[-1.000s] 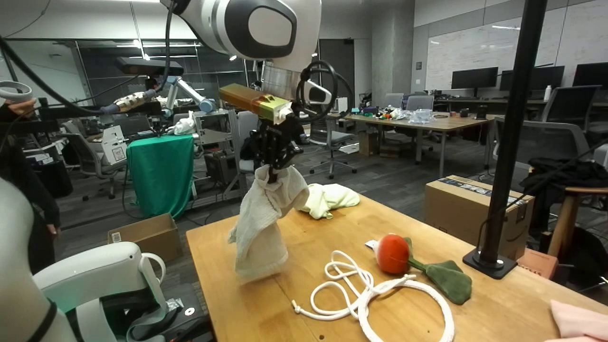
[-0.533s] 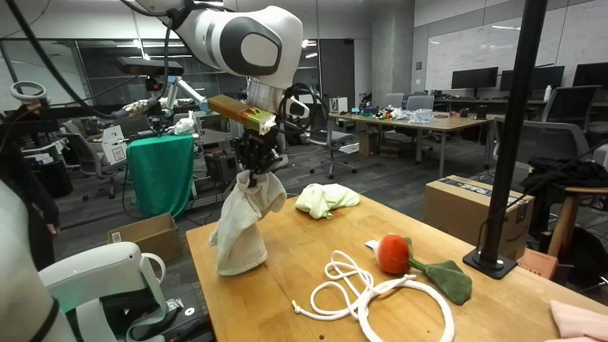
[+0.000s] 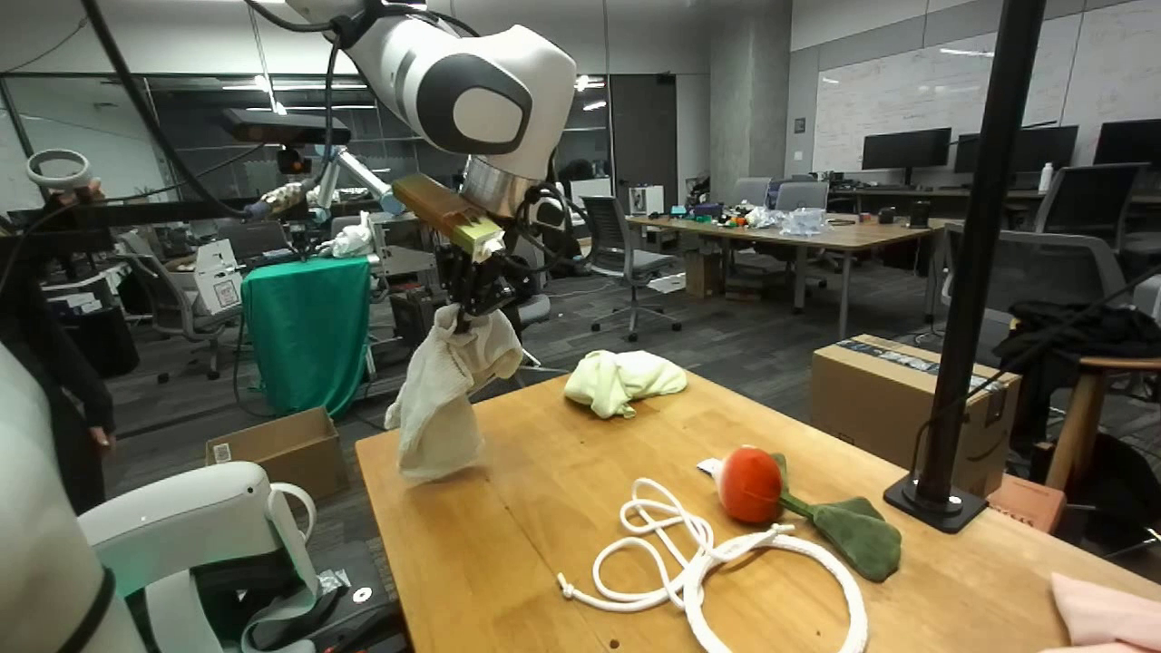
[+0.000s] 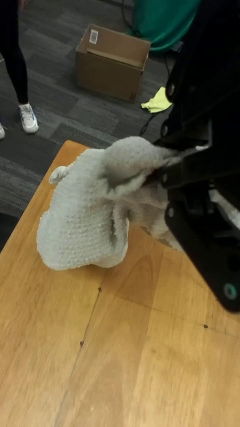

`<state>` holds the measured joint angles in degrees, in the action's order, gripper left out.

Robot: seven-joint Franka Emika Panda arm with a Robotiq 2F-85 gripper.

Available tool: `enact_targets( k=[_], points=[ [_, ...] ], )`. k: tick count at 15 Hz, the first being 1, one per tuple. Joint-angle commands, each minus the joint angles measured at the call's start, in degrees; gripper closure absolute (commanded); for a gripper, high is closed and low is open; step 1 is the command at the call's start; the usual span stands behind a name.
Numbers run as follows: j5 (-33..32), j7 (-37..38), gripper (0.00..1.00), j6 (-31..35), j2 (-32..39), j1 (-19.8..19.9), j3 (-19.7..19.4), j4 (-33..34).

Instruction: Separate all the objects on the heap

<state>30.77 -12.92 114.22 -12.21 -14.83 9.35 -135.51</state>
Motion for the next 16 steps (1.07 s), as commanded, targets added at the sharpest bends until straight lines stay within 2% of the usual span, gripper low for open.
enact_targets(
  k=[1, 6, 7, 9, 13, 16],
  points=[
    [5.3, 1.1, 0.95, 2.7, 0.6, -0.5, 0.9, 1.1],
    [6.3, 1.3, 0.94, 4.8, 1.4, -0.7, 2.7, 0.6],
    [5.7, 1.6, 0.62, 5.5, 1.6, -0.7, 3.1, 0.5],
    [5.1, 1.6, 0.54, 5.3, 2.2, -0.7, 3.6, 0.7],
    [4.7, 1.8, 0.23, 5.2, 2.9, -0.6, 4.3, 0.6],
    [1.8, 3.0, 0.02, 6.2, 3.4, -0.3, 4.6, 0.2]
  ],
)
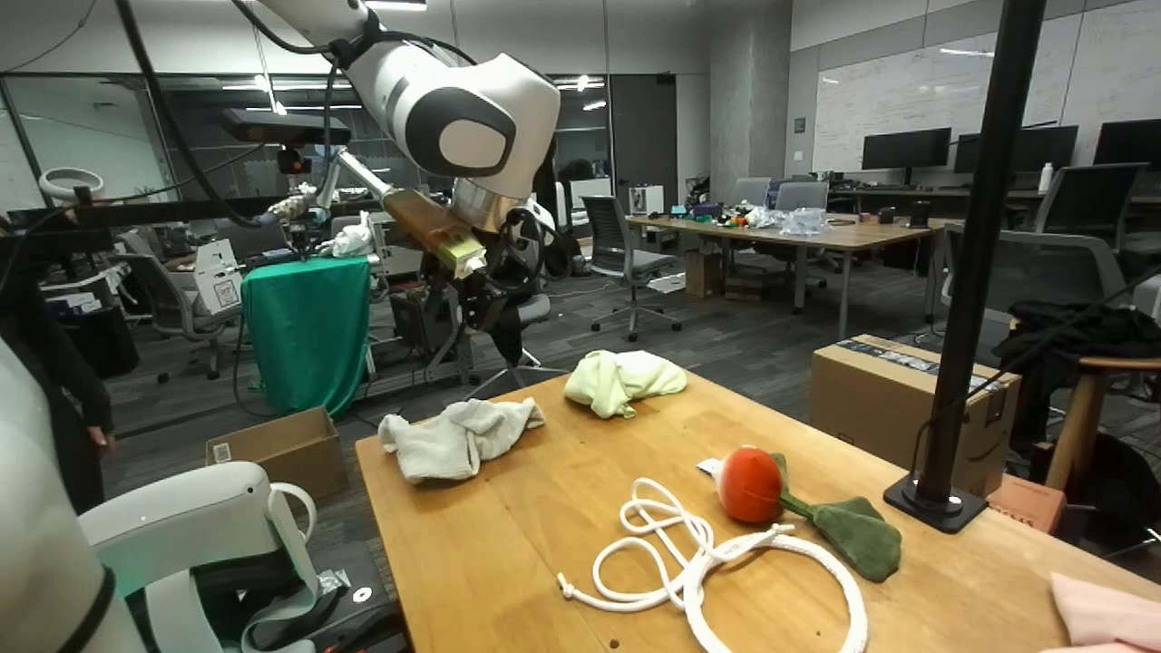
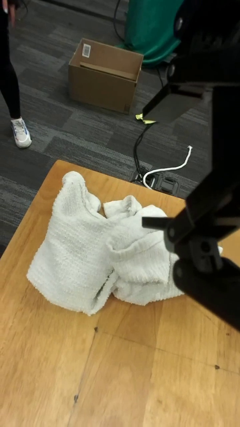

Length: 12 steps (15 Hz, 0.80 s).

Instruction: Separate all the objects on the heap

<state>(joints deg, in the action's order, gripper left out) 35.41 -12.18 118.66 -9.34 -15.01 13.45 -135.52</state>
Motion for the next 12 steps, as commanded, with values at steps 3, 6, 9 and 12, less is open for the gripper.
enact_targets(
  k=[3, 6, 9, 12],
  points=[
    [-9.6, 4.5, 0.00, 4.3, 2.0, 0.6, 0.2, -0.3],
    [-17.5, 7.3, 0.00, 7.6, 3.6, 1.9, -0.4, -1.3],
    [-26.0, 11.2, 0.00, 12.3, 5.7, 3.6, -1.3, -2.5],
    [-33.8, 16.8, 0.00, 18.1, 7.7, 5.5, -2.7, -3.6]
  ],
)
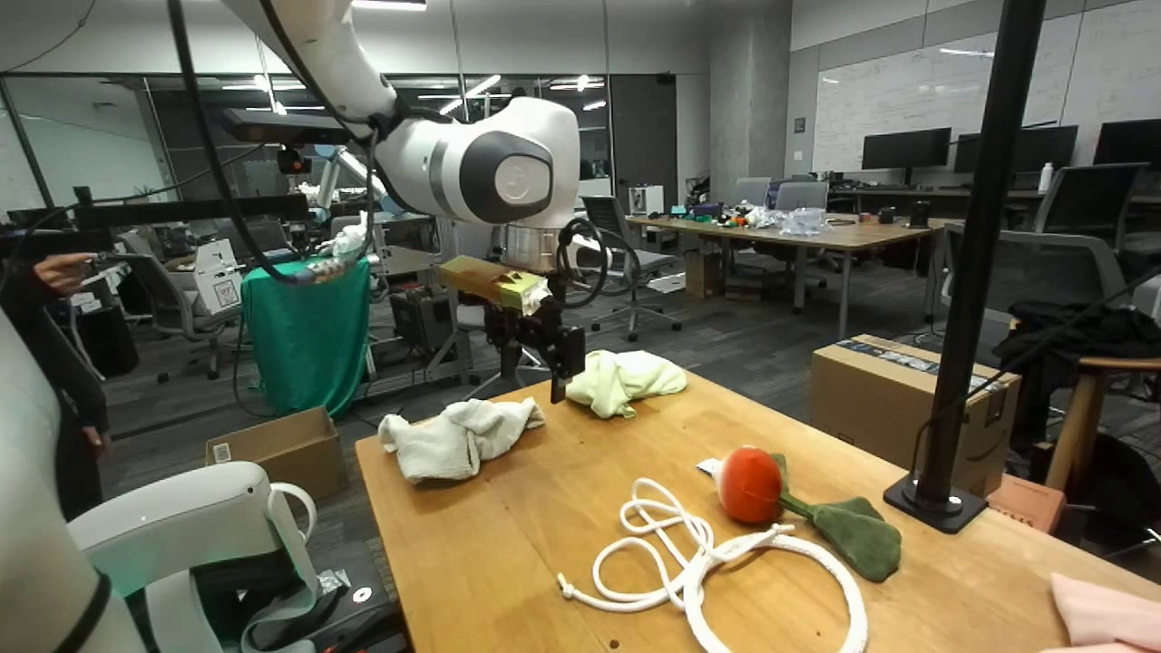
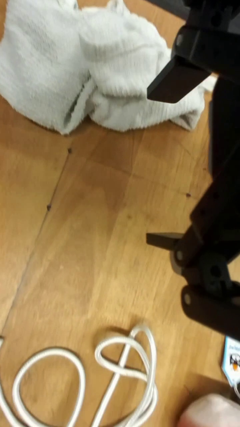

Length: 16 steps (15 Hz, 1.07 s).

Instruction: Separate all the objects on the heap

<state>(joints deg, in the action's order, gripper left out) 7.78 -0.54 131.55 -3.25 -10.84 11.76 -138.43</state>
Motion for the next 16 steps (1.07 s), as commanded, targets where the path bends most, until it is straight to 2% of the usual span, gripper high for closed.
enact_targets(
  k=[1, 7, 14, 16],
  points=[
    [-8.5, 7.1, 0.00, 7.3, 2.6, 1.9, -1.5, -0.9],
    [-26.0, 23.1, 0.00, 19.2, 5.9, 4.4, -5.9, -1.6],
    [-52.3, 48.9, 0.00, 23.3, 9.9, 4.9, -12.2, 1.0],
    [-57.4, 55.3, 0.00, 23.4, 11.3, 4.7, -13.2, 2.2]
  ],
)
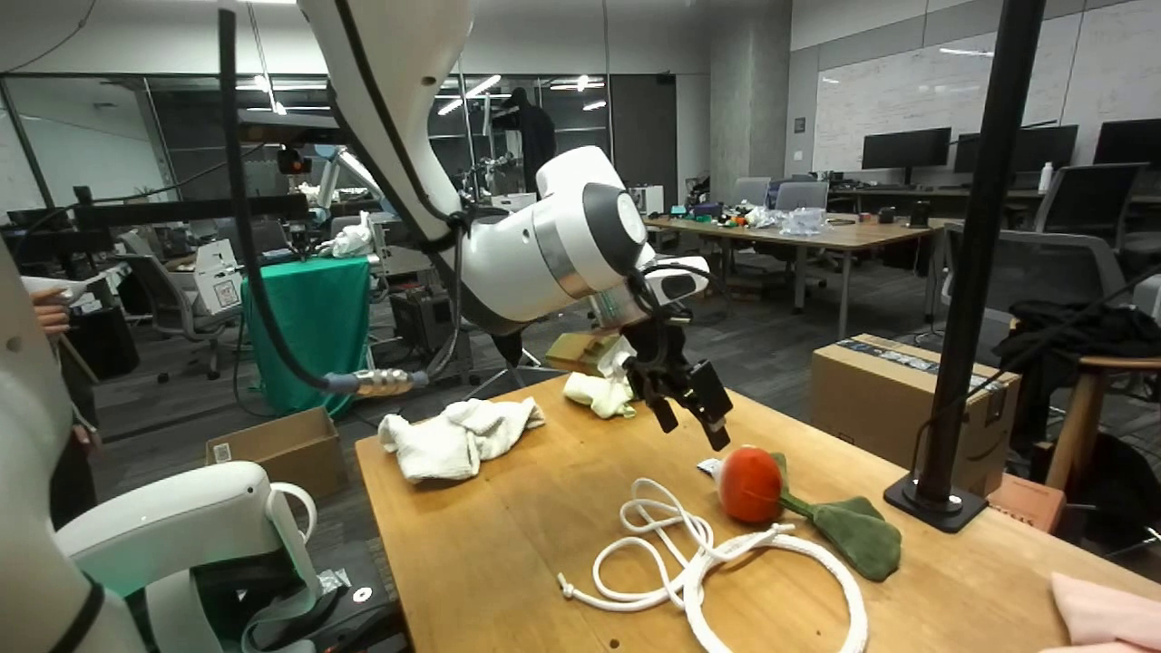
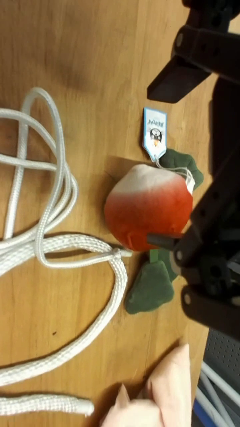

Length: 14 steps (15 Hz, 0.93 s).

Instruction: Separate all the objects on the heap

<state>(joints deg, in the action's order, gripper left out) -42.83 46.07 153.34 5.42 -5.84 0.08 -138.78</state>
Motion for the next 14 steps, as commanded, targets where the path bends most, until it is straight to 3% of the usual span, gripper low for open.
enact_targets(
  k=[1, 14],
  points=[
    [-8.7, 11.3, 0.00, 1.7, 3.4, -0.4, -1.8, 3.1],
    [-16.3, 24.5, 0.00, 1.7, 12.8, 0.1, -5.0, 12.3]
  ],
)
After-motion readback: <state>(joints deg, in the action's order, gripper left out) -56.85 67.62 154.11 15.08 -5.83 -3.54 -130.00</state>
